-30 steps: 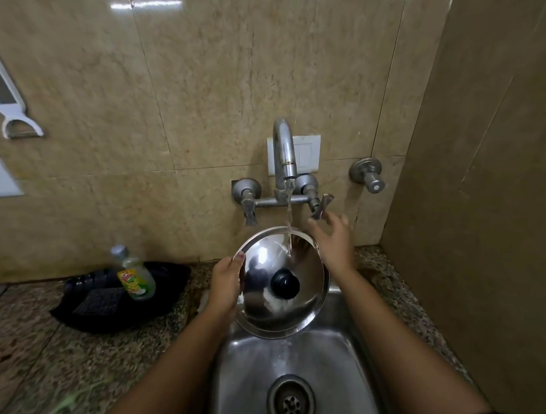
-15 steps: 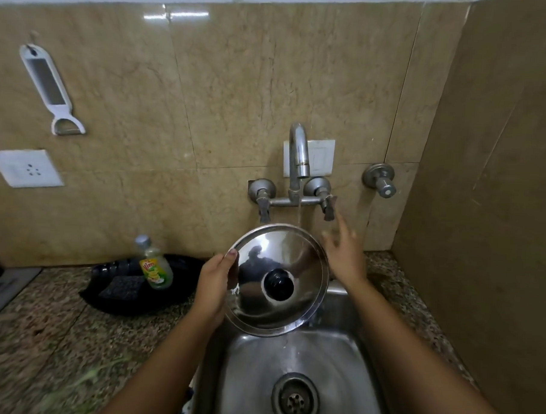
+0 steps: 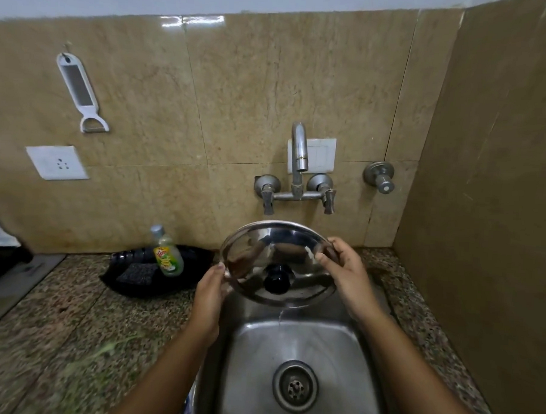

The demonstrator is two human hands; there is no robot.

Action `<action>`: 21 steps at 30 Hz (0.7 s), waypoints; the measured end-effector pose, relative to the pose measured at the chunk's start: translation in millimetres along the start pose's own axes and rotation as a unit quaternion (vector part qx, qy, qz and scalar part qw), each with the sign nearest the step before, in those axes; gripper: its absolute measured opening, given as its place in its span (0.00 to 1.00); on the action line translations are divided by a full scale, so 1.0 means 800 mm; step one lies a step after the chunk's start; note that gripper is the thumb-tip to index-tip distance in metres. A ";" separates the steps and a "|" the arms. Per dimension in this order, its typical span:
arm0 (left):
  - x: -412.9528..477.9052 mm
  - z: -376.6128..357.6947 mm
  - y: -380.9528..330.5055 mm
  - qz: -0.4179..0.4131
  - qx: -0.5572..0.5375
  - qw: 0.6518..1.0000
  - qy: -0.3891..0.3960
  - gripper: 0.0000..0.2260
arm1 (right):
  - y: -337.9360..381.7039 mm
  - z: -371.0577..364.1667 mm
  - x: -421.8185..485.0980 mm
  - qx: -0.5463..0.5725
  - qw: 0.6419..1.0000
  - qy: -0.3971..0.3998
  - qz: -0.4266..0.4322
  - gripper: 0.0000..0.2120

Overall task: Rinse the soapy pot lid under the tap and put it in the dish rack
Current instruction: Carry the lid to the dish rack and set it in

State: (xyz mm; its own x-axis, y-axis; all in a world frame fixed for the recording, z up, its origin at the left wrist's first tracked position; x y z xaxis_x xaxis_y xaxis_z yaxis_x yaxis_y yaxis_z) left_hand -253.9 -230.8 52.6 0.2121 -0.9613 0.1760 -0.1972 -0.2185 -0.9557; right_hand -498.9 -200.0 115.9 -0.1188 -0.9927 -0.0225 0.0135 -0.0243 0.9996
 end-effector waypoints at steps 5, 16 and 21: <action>-0.007 0.022 0.007 0.015 0.054 0.998 -0.011 0.12 | 0.019 -0.010 -0.014 -0.041 0.999 0.012 0.033 0.06; 0.058 0.115 -0.044 0.028 0.035 0.998 -0.051 0.13 | 0.040 -0.111 0.016 0.142 0.989 -0.035 -0.002 0.07; 0.116 0.245 -0.099 0.007 0.029 0.994 -0.102 0.14 | 0.050 -0.270 0.046 0.294 0.954 -0.025 -0.051 0.08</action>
State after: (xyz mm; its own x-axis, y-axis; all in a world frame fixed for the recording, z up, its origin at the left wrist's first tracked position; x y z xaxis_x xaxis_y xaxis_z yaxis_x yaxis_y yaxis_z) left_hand -31.0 -270.2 98.3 0.4004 -0.9087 0.1178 -0.1461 -0.1903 -0.9708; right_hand -288.6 -263.2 151.5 -0.1377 -0.9812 -0.1352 -0.5589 -0.0357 0.8285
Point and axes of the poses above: each hand's wrist, its own x-axis towards the middle knuckle, its own z-axis out of the back of the hand, y = z × x, the point moved 8 cm from there along x, towards the middle knuckle, and after that the axes turned 15 degrees about -z, right-handed, at the moved point
